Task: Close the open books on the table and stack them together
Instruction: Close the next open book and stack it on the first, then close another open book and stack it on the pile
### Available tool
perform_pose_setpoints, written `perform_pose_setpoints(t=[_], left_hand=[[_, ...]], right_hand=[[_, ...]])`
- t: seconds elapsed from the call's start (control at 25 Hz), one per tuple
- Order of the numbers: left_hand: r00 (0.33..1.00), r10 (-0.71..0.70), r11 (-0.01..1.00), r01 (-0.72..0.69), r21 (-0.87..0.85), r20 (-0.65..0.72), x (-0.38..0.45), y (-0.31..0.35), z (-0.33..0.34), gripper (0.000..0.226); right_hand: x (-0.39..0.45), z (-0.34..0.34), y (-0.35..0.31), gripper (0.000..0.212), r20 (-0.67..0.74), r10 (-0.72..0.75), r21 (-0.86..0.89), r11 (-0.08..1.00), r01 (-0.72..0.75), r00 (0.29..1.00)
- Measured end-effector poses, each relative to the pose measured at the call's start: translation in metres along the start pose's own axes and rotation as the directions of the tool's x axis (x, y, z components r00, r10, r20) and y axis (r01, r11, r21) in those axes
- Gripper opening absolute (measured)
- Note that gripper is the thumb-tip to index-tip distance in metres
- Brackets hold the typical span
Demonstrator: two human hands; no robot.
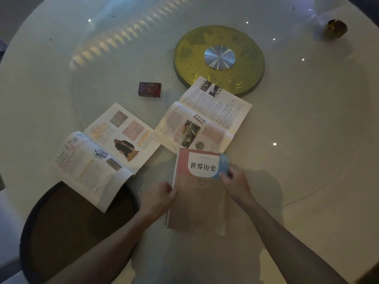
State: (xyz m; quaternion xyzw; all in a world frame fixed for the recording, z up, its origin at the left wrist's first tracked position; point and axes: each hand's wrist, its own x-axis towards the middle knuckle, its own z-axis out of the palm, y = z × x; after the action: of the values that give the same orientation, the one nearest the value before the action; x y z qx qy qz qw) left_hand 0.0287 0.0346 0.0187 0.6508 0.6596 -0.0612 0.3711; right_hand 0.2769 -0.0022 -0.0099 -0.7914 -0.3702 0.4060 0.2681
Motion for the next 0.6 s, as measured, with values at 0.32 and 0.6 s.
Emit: perform_pose_setpoints(t=[0.32, 0.6], left_hand=[[0.976, -0.026, 0.921, -0.06, -0.385, -0.214, 0.142, 0.057, -0.069, 0.064], [0.973, -0.06, 0.991, 0.031, -0.133, -0.225, 0.198, 0.084, -0.07, 0.056]], right_hand=[[0.084, -0.026, -0.027, 0.042, 0.009, 0.216, 0.255, 0.944, -0.211, 0.976], [0.114, -0.042, -0.036, 0.007, 0.014, 0.271, 0.457, 0.855, -0.248, 0.962]])
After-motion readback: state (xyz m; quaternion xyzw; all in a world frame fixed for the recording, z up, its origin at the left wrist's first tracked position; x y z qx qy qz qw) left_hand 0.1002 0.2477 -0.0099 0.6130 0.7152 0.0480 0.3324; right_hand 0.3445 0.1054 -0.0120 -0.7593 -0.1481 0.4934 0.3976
